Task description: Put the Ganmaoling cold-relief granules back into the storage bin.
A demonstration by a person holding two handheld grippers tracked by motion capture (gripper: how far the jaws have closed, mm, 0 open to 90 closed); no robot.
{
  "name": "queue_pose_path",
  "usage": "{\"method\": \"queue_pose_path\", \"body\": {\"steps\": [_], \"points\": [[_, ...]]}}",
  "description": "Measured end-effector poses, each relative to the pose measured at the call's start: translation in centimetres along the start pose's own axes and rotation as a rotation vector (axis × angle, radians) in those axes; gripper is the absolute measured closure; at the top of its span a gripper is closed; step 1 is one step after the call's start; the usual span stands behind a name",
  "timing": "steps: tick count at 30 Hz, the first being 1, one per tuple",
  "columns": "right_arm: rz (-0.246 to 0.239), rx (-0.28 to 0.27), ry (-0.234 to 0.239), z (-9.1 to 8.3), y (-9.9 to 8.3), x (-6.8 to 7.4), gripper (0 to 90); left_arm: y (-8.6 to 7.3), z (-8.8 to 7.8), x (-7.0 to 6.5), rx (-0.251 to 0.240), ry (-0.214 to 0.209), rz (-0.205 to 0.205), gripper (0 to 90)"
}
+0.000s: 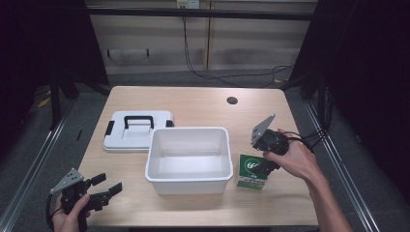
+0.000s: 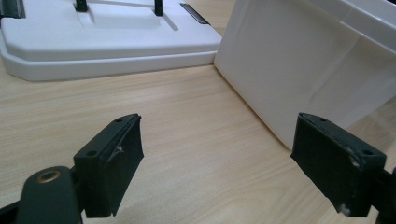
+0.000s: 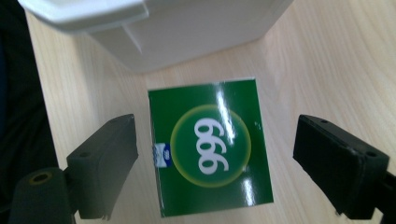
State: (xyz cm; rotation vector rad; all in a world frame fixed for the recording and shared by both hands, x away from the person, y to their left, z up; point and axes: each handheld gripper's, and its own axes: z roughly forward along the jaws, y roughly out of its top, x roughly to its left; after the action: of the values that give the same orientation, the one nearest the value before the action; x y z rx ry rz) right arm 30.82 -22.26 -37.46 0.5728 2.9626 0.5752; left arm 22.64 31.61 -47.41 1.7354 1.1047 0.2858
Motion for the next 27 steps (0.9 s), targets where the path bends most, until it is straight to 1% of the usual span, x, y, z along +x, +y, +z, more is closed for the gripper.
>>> {"method": "queue_pose_path", "body": {"steps": [1, 2, 3, 4, 5, 6, 7, 8, 9, 10, 11, 15, 18, 19, 22, 23, 24, 26, 27], "points": [[-0.024, 0.032, 0.016, 0.3, -0.1, -0.1, 12.8, 0.0, 0.0, 0.0, 0.001, 0.000, 0.001, 16.0], [-0.024, 0.032, 0.016, 0.3, -0.1, -0.1, 12.8, 0.0, 0.0, 0.0, 0.001, 0.001, 0.002, 16.0], [-0.042, 0.045, 0.003, 0.4, -0.1, -0.1, 12.4, 0.0, 0.1, 0.0, 0.004, 0.000, 0.005, 16.0], [-0.042, 0.045, 0.003, 0.4, -0.1, -0.1, 12.4, 0.0, 0.1, 0.0, 0.004, 0.000, 0.005, 16.0], [-0.062, 0.072, 0.022, 0.7, 0.0, 0.0, 12.2, 0.0, 0.1, -0.1, 0.006, -0.001, 0.004, 16.0], [-0.077, 0.088, 0.023, 0.8, 0.1, 0.0, 12.1, 0.0, 0.1, -0.1, 0.006, -0.001, 0.004, 16.0], [-0.086, 0.104, 0.031, 1.0, 0.1, 0.1, 12.1, 0.0, 0.1, -0.1, 0.007, -0.002, 0.004, 16.0], [-0.086, 0.104, 0.031, 1.0, 0.1, 0.1, 12.1, 0.0, 0.1, -0.1, 0.006, -0.002, 0.003, 16.0], [-0.101, 0.129, 0.041, 1.3, 0.1, 0.1, 12.0, 0.0, 0.1, -0.1, 0.005, -0.001, 0.002, 16.0], [-0.101, 0.129, 0.041, 1.3, 0.1, 0.1, 12.0, 0.0, 0.1, 0.0, 0.006, -0.001, 0.003, 16.0], [-0.101, 0.140, 0.032, 1.5, 0.2, 0.1, 11.6, 0.0, 0.1, 0.0, 0.007, -0.003, 0.004, 16.0], [-0.105, 0.146, 0.050, 1.8, 0.3, -0.1, 10.3, 0.0, 0.1, 0.0, 0.007, -0.003, 0.002, 16.0], [-0.100, 0.152, 0.046, 1.9, 0.4, -0.2, 10.0, 0.0, 0.1, 0.0, 0.007, -0.004, 0.004, 16.0], [-0.113, 0.156, 0.057, 2.2, 0.4, -0.3, 10.0, 0.0, 0.1, 0.0, 0.007, -0.004, 0.005, 16.0], [-0.106, 0.167, 0.063, 2.4, 0.4, -0.4, 10.0, 0.0, 0.0, -0.1, 0.001, -0.002, 0.009, 16.0], [-0.106, 0.177, 0.073, 2.6, 0.3, -0.6, 10.0, 0.0, 0.0, -0.1, -0.003, -0.002, 0.004, 16.0], [-0.110, 0.177, 0.073, 2.7, 0.2, -0.7, 10.0, 0.0, 0.0, -0.1, -0.003, -0.002, 0.003, 16.0], [-0.099, 0.187, 0.079, 2.9, 0.1, -0.7, 10.7, 0.0, 0.0, 0.0, 0.001, -0.003, 0.008, 16.0], [-0.104, 0.191, 0.081, 3.0, 0.1, -0.8, 10.7, 0.0, 0.0, 0.0, 0.001, -0.003, 0.008, 16.0]]}}
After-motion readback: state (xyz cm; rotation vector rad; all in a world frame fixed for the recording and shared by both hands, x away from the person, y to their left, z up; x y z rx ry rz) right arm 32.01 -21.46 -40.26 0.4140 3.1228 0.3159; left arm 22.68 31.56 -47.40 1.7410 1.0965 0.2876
